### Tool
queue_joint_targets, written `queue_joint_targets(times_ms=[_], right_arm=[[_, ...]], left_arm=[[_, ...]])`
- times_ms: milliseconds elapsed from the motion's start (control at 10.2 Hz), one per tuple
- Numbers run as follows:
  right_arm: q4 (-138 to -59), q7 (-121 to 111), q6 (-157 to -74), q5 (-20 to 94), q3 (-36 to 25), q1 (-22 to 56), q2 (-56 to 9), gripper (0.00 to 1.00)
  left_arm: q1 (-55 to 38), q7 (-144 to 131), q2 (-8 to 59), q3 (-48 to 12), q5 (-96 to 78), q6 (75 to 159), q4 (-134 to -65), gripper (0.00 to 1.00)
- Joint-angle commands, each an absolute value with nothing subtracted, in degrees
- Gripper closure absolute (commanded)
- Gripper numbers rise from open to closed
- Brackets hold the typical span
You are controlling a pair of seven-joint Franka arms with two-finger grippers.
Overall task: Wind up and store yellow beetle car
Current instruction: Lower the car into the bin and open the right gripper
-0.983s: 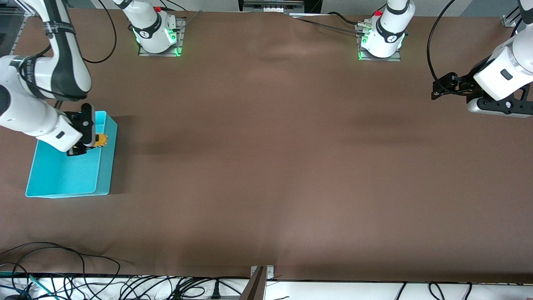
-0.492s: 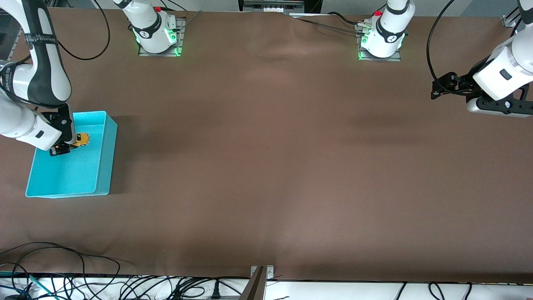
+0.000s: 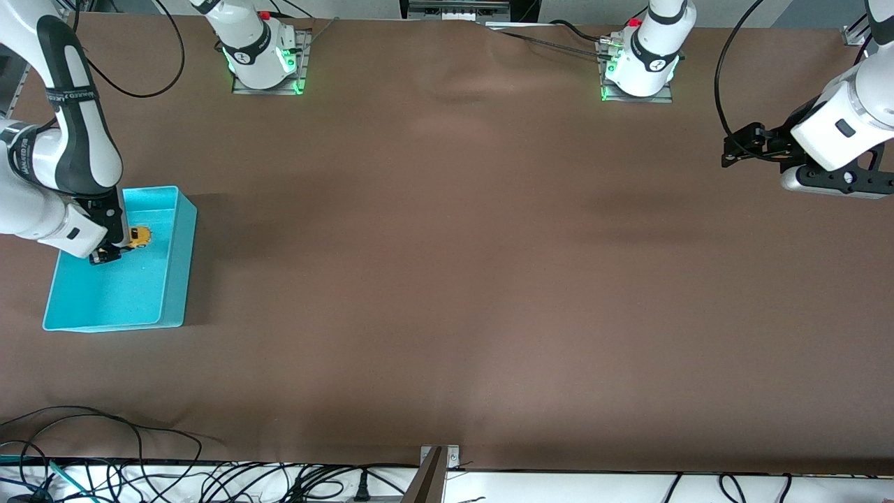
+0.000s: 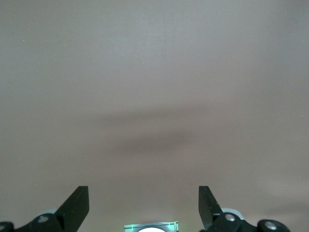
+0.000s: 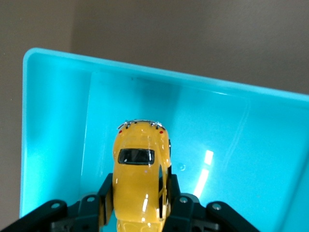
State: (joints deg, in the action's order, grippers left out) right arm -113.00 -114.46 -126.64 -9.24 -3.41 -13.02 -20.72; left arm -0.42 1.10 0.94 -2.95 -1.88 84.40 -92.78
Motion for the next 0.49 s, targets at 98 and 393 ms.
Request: queue_joint_targets(times_ms=[98,393], right_arm=[[-115.0,-115.9,-130.2,-9.3,-4.7,-13.5,-22.2,1.00],[-115.0,-116.0,-133.2,-9.3,-5.5,-13.5,-24.6,1.00]], left_arm=[[-0.4,0.6,0.9,-3.0,-1.6,83.8,-92.5,0.00],[-0.5,0.6,0.9,-3.0,-1.7,83.8,-92.5,0.00]])
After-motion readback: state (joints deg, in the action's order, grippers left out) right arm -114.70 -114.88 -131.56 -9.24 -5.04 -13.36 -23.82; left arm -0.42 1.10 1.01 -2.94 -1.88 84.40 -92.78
